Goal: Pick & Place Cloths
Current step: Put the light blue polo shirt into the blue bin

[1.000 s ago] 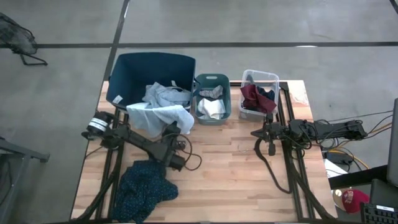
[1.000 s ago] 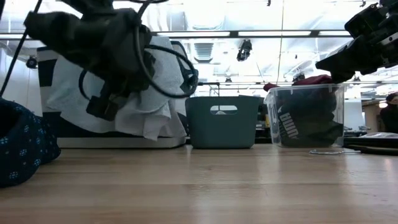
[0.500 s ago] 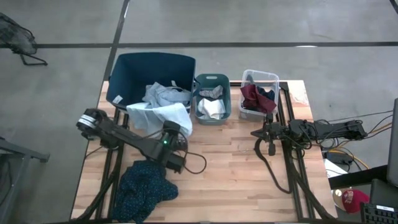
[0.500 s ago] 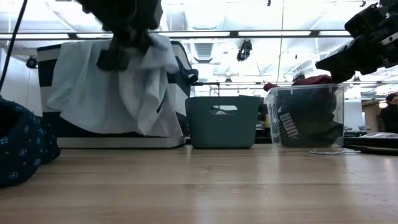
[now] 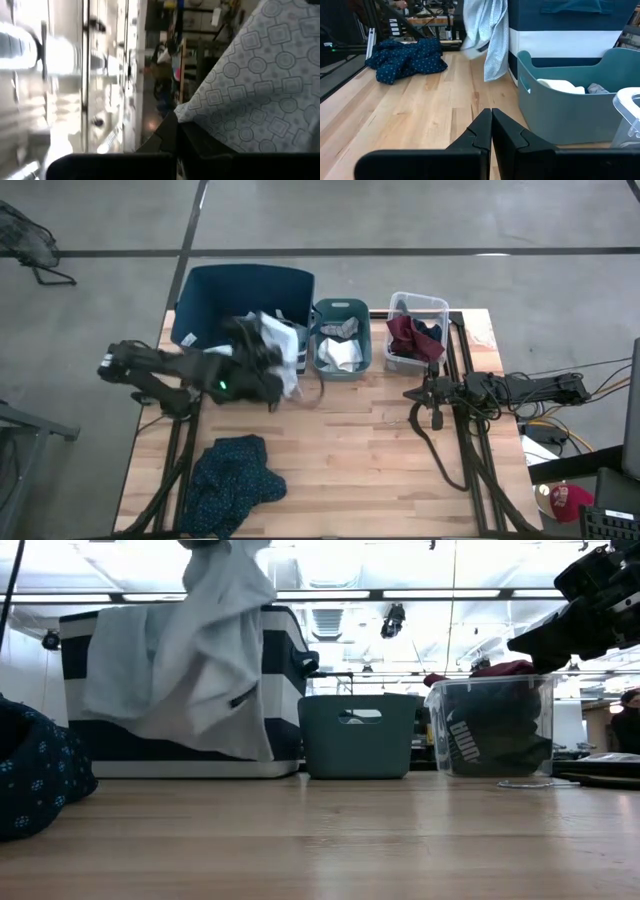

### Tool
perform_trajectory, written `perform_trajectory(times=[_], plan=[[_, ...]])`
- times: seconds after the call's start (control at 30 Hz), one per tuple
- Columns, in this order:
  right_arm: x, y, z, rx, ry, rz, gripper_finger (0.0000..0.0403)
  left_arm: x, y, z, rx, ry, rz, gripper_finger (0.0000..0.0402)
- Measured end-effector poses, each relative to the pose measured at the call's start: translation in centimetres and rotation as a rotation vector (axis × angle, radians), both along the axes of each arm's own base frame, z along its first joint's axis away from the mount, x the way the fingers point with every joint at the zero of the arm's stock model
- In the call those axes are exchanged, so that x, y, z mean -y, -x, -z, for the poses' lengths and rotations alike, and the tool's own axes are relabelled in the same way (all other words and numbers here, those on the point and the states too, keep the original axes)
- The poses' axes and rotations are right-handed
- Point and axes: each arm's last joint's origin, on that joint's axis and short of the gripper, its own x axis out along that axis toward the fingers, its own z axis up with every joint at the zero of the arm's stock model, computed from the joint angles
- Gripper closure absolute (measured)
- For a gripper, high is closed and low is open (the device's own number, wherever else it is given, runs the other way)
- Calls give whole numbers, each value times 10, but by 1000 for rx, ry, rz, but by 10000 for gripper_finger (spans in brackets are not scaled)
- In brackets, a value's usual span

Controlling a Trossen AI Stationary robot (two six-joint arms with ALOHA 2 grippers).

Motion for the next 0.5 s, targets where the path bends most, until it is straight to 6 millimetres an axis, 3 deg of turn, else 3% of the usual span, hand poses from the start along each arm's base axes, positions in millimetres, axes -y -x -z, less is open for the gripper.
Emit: perform_trajectory(times=[0.23, 0.4, 0.5], plan=[[0, 0, 0, 0, -1, 0, 394, -57, 33, -54, 273, 32, -221, 399], [0, 0, 0, 0, -1, 0, 394, -98, 55, -70, 444, 22, -402, 398], [0, 0, 0, 0, 0, 0, 394, -110, 58, -68, 592, 140, -349, 396]])
